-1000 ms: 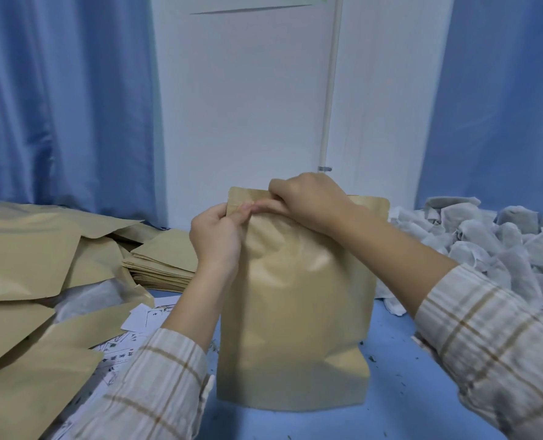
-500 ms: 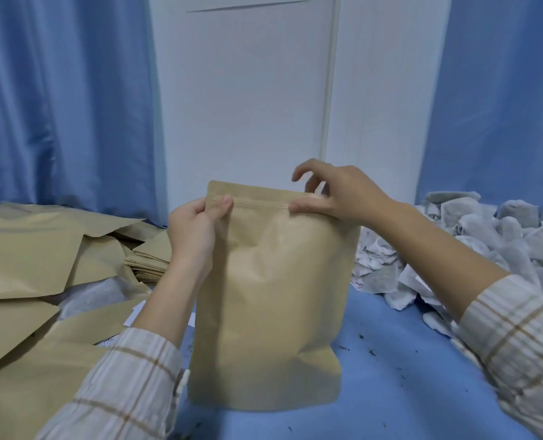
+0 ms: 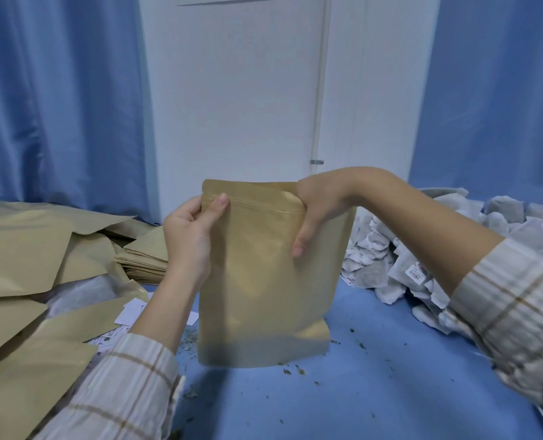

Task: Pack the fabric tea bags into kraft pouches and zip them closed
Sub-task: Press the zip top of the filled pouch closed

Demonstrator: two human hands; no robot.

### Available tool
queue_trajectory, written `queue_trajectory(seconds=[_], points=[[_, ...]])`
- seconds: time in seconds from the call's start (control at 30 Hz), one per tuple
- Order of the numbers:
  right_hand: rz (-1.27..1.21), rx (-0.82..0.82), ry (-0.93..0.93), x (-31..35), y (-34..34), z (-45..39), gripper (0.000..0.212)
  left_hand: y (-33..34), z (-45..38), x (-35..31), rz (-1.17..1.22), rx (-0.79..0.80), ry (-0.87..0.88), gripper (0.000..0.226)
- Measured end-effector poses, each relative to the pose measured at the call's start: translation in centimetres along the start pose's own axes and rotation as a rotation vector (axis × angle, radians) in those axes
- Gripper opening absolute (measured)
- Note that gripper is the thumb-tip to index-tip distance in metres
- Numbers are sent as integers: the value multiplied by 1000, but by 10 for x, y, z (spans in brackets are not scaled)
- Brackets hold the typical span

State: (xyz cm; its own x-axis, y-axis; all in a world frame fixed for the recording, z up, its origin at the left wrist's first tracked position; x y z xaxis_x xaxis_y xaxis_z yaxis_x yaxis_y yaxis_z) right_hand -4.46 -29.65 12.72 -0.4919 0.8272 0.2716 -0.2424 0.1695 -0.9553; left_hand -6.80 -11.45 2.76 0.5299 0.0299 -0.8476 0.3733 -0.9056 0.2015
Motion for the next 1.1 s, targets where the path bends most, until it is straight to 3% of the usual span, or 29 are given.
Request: queue_trajectory(seconds=[0.13,0.2,0.23,0.3,0.37,0.4,0.47,0.53,0.6,0.7,0.83,0.93,1.1], points=[[-130,197,61,5,2,-5,41,-3,3,-3,20,31,-22,12],[-127,202,105,6,2,-6,39,-4,2,-8,-69,62,-3,3],[-126,191,124,6,3,-6,37,-5,1,-12,-176,61,44,15],[-135,193,140,7,5,-7,31,-2,0,-25,-566,52,313,58],[-149,194,114,8,6,-6,23,10,-2,-44,-1114,196,702,86],[-141,176,80,10,6,-5,21,20,-6,-52,-1354,318,802,94],[-60,46,-8,11,1,-3,25,38,-16,-62,-1612,571,722,101],[67,-197,-84,6,-7,0,32,50,-26,-68,-1611,663,518,99],[76,-378,-138,-7,-15,3,39,52,-32,-65,-1514,643,436,84],[-41,-444,-167,-30,-17,10,28,49,-32,-55,-1337,632,421,40],[-75,-561,-331,-46,-7,7,18,47,-30,-51,-1184,592,391,31],[-138,-543,-312,-47,-5,6,21,46,-33,-49,-1088,567,407,30],[-226,-329,-187,-45,-6,12,28,43,-36,-41,-1081,533,524,17]])
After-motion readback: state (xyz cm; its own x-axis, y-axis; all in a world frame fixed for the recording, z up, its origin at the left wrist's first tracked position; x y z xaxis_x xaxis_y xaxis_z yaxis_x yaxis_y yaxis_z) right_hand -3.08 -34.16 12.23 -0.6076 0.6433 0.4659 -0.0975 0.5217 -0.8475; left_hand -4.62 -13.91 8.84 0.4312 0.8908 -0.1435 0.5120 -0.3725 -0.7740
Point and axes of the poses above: each hand's wrist, its own z-axis away from the middle knuckle, its own y-axis out of the palm, x = y × z, the point moved 1 cm from there along -z, towards the middle knuckle, and after that the axes turned 15 degrees about -z, right-handed, at the moved point
